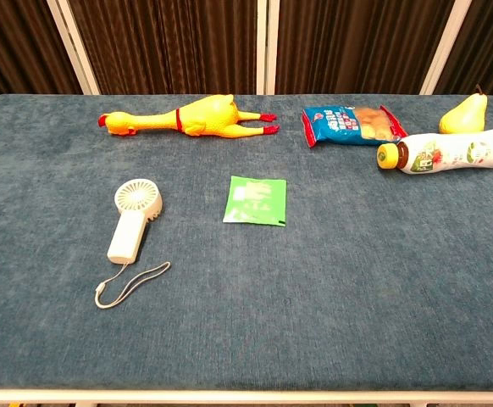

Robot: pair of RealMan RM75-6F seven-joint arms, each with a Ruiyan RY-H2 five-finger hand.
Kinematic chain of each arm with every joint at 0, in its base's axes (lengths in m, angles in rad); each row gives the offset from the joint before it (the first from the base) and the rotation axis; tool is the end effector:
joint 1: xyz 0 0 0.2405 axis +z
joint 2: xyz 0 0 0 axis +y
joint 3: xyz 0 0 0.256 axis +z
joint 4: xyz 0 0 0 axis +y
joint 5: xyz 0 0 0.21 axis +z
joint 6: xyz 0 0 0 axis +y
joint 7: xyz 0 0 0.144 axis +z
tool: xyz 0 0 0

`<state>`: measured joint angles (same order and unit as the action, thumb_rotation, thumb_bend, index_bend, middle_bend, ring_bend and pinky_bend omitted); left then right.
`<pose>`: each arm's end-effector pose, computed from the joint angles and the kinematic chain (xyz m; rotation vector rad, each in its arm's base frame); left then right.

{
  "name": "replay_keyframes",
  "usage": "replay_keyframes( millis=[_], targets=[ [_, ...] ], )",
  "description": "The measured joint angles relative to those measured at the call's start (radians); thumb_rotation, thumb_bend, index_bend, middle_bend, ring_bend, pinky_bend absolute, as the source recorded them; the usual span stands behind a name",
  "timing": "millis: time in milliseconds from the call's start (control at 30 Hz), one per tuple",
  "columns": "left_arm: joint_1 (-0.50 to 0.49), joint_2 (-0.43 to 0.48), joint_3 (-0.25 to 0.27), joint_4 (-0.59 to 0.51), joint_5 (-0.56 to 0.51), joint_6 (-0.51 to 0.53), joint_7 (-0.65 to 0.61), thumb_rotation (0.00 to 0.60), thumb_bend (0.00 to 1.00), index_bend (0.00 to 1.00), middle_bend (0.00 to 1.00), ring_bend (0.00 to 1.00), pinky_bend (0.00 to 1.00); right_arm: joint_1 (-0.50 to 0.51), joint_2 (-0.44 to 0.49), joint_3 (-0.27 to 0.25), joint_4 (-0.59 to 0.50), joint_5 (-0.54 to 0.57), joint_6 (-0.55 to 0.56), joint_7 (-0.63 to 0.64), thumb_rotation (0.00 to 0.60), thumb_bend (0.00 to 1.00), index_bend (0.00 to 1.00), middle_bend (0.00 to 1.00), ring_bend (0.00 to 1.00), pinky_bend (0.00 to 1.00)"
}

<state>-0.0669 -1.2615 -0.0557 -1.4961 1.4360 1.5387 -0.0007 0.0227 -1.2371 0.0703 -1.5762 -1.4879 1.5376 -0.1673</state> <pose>-0.3286 0.1766 0.1346 -1.2710 -0.9183 -0.9136 -0.3153 -0.1654 0.1349 1.3257 -0.8358 0.8266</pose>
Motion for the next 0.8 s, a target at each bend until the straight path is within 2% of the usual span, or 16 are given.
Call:
replay_keyframes(
  millis=[800],
  targets=[
    [-0.010, 0.011, 0.013, -0.029, 0.065, -0.011, 0.016, 0.600, 0.17, 0.19, 0.36, 0.36, 0.51, 0.001, 0.023, -0.003, -0.024, 0.010, -0.015, 0.030, 0.600, 0.21, 0.00, 0.00, 0.00, 0.00]
  ],
)
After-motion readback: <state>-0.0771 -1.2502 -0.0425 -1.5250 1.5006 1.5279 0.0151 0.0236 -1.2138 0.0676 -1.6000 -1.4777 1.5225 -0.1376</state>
